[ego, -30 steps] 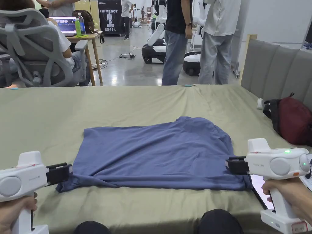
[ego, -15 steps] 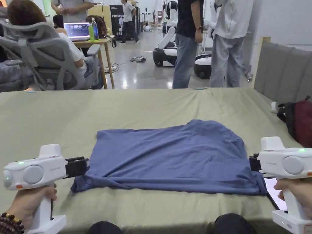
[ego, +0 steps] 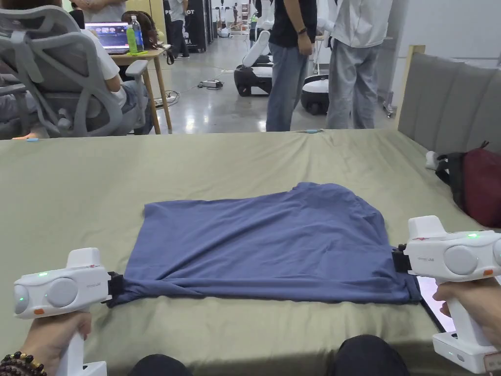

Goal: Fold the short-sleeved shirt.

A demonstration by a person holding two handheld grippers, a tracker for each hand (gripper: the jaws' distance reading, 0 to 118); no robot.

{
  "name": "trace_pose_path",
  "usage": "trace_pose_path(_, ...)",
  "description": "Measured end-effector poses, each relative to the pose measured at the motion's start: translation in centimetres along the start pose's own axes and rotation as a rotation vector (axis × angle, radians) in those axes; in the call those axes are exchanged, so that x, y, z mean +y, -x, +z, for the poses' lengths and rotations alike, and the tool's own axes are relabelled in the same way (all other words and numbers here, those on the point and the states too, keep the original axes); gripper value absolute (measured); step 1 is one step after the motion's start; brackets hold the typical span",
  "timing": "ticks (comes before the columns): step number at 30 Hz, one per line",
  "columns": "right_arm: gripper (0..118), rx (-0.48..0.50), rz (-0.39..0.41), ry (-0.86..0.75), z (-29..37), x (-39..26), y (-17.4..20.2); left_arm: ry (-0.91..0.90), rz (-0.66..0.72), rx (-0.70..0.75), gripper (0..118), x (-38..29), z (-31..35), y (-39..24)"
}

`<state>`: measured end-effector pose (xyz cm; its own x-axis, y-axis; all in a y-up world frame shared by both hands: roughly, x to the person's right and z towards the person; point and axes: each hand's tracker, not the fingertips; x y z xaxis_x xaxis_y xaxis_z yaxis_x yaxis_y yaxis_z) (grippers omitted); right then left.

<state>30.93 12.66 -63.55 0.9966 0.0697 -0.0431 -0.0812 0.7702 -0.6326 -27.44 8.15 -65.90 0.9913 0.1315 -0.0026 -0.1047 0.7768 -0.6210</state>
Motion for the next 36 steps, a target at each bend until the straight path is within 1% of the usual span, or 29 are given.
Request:
trace_pose_path(2,0,0.002,-0.003,0.003,-0.3,0.2,-0.6,-0.001,0.013,-0.007,4,0.2,0.2,0.1)
trace_pose_path(3,2,0.005,-0.003,0.009,-0.4,0.2,-0.8,-0.002,0.021,-0.011,4,0.4,0.2,0.2)
trace_pose_path(4,14,0.008,-0.003,0.017,-0.7,0.1,-1.0,-0.005,0.024,-0.017,4,0.5,0.3,0.3)
trace_pose_path(5,50,0.010,0.000,0.025,-1.2,0.2,-1.1,-0.007,0.022,-0.021,4,0.7,0.4,0.4)
trace_pose_path(6,76,0.004,0.001,0.029,-1.5,0.1,-1.2,-0.009,0.021,-0.022,4,0.8,0.5,0.4)
trace_pose_path(7,86,-0.010,0.003,0.044,-2.0,-0.1,-1.3,-0.011,0.020,-0.023,4,0.7,0.5,0.4)
trace_pose_path(9,81,-0.020,-0.001,0.062,-2.4,-0.5,-1.3,-0.011,0.017,-0.026,4,0.8,0.5,0.3)
trace_pose_path(11,79,-0.024,-0.014,0.082,-3.0,-1.1,-1.4,-0.011,0.011,-0.026,4,0.7,0.5,0.2)
trace_pose_path(12,73,-0.026,-0.013,0.104,-3.4,-1.4,-1.4,-0.010,0.008,-0.025,4,0.6,0.5,0.1)
trace_pose_path(14,42,-0.037,0.028,0.188,-3.8,-2.2,-0.7,-0.008,0.011,-0.024,4,0.6,0.4,0.1)
trace_pose_path(15,36,-0.036,0.048,0.163,-3.7,-2.6,-0.4,-0.009,0.012,-0.024,4,0.5,0.5,0.0)
trace_pose_path(16,36,-0.049,0.080,0.120,-3.4,-2.9,-0.1,-0.011,0.016,-0.025,4,0.4,0.6,-0.1)
trace_pose_path(17,18,-0.021,0.084,0.112,-3.4,-3.0,0.2,-0.013,0.019,-0.027,4,0.4,0.6,-0.1)
trace_pose_path(18,4,-0.014,0.079,0.120,-3.5,-3.0,0.3,-0.014,0.019,-0.027,4,0.4,0.6,-0.2)
trace_pose_path(20,4,-0.038,0.081,0.126,-3.4,-2.8,0.7,-0.009,0.014,-0.026,4,0.3,0.5,0.0)
trace_pose_path(22,4,-0.031,0.079,0.116,-3.5,-2.5,0.4,-0.013,0.010,-0.028,4,0.4,0.6,0.0)
trace_pose_path(24,4,-0.024,0.050,0.089,-2.8,-1.9,0.0,-0.028,0.010,-0.032,4,0.7,0.8,0.2)
trace_pose_path(25,4,-0.016,0.035,0.069,-2.6,-1.4,-0.4,-0.049,0.020,-0.030,4,1.0,1.0,0.2)
trace_pose_path(27,4,-0.006,0.032,0.046,-2.2,-0.1,-0.8,-0.086,0.060,-0.055,4,2.1,1.2,0.3)
trace_pose_path(31,4,0.002,0.044,0.008,-3.6,4.0,-1.5,-0.127,0.031,-0.072,4,5.5,0.7,0.0)
trace_pose_path(33,4,0.006,0.035,0.005,-4.0,6.3,-1.6,-0.128,0.023,-0.066,4,7.5,-0.5,-0.1)
trace_pose_path(36,4,0.001,0.022,0.010,-7.0,9.3,-2.1,-0.129,0.021,-0.047,4,10.3,-3.2,-0.2)
